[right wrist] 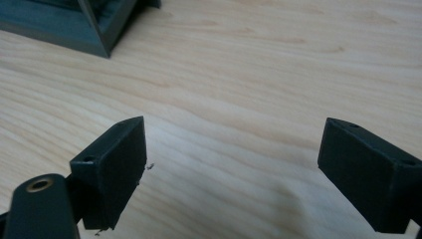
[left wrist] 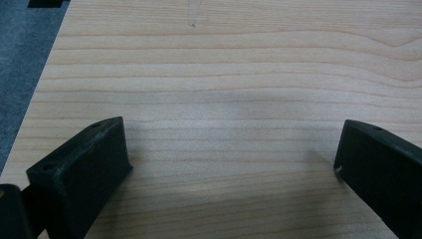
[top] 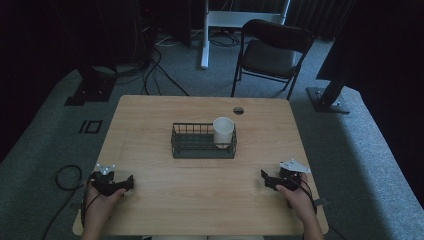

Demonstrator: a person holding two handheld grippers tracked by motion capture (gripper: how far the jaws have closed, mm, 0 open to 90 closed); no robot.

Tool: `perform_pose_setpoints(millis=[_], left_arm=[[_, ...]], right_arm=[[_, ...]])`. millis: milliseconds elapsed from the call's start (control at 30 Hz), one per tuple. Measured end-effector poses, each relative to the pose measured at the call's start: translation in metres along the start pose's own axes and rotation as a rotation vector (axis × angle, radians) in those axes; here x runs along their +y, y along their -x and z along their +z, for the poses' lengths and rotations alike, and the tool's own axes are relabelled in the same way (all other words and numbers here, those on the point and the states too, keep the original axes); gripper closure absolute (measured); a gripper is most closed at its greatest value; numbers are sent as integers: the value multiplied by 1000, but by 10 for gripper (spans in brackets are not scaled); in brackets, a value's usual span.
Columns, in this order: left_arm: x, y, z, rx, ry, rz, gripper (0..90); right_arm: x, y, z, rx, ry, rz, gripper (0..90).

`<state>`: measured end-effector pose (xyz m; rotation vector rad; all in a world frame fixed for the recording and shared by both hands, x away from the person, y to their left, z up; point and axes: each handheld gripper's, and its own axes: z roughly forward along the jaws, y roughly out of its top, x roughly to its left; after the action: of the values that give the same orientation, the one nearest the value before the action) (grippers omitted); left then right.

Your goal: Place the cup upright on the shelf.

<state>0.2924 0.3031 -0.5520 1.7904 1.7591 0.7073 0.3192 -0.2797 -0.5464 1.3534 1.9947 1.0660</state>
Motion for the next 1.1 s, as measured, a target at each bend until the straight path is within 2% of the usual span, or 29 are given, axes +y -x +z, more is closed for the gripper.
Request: perform_pose_setpoints(millis=[200, 467, 867, 967, 1100], left_arm=[[0, 0, 0, 0, 0, 1, 10], [0, 0, 0, 0, 0, 1, 10], [0, 0, 0, 0, 0, 1, 11], [0, 0, 0, 0, 0, 1, 11], [0, 0, 0, 0, 0, 0, 10]], right_arm=[[-6, 6, -4, -2, -17, 6, 115], [-12, 9, -9, 17, -53, -29, 115], [-18, 13, -15, -8, -113, -57, 116], [-19, 14, -14, 10, -137, -84, 115], [-19, 15, -14, 19, -143, -75, 115]])
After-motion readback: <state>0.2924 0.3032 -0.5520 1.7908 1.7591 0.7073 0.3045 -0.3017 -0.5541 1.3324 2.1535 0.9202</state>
